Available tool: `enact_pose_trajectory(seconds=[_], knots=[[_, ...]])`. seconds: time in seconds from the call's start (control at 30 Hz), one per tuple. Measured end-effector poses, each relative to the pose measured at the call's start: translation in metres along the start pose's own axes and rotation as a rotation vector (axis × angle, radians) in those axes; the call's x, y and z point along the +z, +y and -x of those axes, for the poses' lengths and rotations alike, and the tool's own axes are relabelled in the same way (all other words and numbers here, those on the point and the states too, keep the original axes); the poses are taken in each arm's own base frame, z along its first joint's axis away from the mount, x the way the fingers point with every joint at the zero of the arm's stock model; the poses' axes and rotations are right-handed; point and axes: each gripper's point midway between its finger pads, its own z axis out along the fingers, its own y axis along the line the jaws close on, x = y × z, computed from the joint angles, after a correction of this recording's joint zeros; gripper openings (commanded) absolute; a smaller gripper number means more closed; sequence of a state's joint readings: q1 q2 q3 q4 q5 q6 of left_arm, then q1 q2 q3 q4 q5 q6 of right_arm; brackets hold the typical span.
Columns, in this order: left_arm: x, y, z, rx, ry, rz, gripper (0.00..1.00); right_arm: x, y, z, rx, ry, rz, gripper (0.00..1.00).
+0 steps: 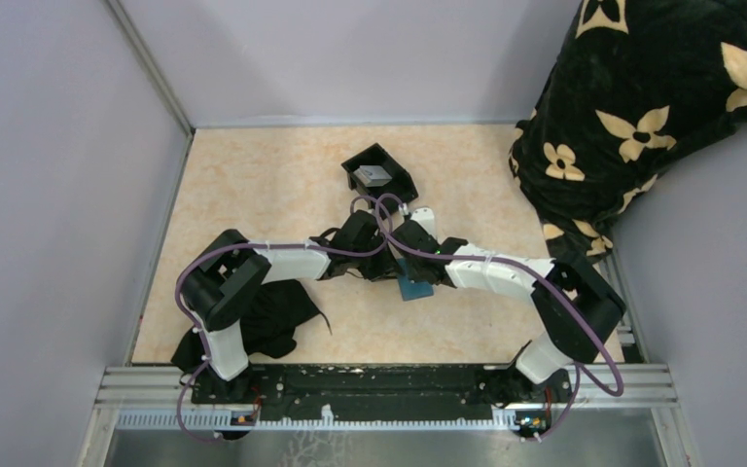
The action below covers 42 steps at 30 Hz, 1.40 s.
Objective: Put the credit cards into the card holder
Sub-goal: Close the card holder at the center of the board.
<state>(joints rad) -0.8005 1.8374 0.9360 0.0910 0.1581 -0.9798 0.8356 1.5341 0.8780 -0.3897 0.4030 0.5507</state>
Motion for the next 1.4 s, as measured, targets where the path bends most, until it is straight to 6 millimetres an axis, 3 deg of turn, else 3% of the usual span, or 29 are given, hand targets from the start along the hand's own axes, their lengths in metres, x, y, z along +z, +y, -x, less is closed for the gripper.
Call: enact_pose_trajectory(seconds=[1.4], knots=[[0.0002, 0.0001, -0.0005, -0.001, 0.002, -0.001, 0.31, 0.003, 0.0047, 0.0052, -0.005, -0.005, 0.006, 0.0]])
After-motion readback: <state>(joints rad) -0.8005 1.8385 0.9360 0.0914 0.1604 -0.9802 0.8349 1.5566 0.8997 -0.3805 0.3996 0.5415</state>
